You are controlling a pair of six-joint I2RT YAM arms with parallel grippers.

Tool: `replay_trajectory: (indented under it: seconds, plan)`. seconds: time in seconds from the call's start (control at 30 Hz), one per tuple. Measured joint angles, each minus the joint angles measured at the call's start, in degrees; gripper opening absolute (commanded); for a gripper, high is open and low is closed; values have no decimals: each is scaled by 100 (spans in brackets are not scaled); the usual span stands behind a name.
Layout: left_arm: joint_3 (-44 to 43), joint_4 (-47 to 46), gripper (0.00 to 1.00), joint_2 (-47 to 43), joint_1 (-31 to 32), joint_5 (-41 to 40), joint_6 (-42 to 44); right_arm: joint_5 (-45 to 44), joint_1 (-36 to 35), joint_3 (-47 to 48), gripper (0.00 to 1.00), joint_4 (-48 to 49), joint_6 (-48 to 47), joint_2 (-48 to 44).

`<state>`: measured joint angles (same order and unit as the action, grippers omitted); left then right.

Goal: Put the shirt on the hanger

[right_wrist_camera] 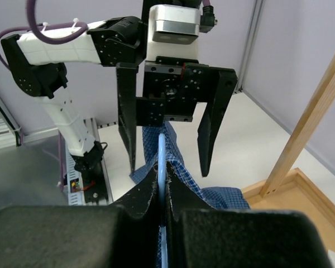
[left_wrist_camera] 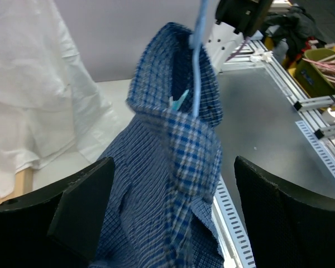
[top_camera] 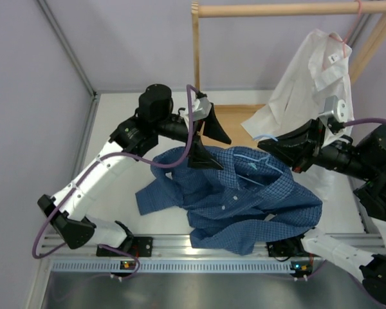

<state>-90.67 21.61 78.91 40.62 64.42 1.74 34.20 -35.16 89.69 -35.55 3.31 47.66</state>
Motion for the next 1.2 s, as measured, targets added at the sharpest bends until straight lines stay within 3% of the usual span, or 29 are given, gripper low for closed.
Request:
replay_trajectory:
  seconds: [0.17,0.2,0.27,0.33,0.43,0.47,0.63,0.73,0.77,1.0,1.2]
  plan:
    - [2,-2,79,39,378,79,111,50,0,-83,0,-48,-76,24]
    - [2,-2,67,48,417,68,122,61,0,-87,0,-48,-81,31]
    - [2,-4,55,68,461,28,136,90,0,-122,0,-33,-81,24]
    - [2,-4,48,109,487,-39,151,114,0,-184,0,-13,-79,15]
    - [2,-2,21,188,498,-122,142,151,0,-278,0,11,-79,7]
    - [2,0,0,212,501,-136,138,155,0,-310,0,24,-79,7]
    - [13,81,0,245,557,22,234,59,9,-400,0,90,-136,-31]
    - [76,72,0,234,557,98,304,26,7,-549,58,109,-122,-186]
    - [125,76,0,221,557,105,321,9,4,-647,71,111,-138,-293]
    - [232,234,0,153,487,398,444,-942,2,-796,80,-863,-525,-1191]
    - [234,267,0,-61,439,896,457,-1102,-120,-850,79,-1821,-717,-2096]
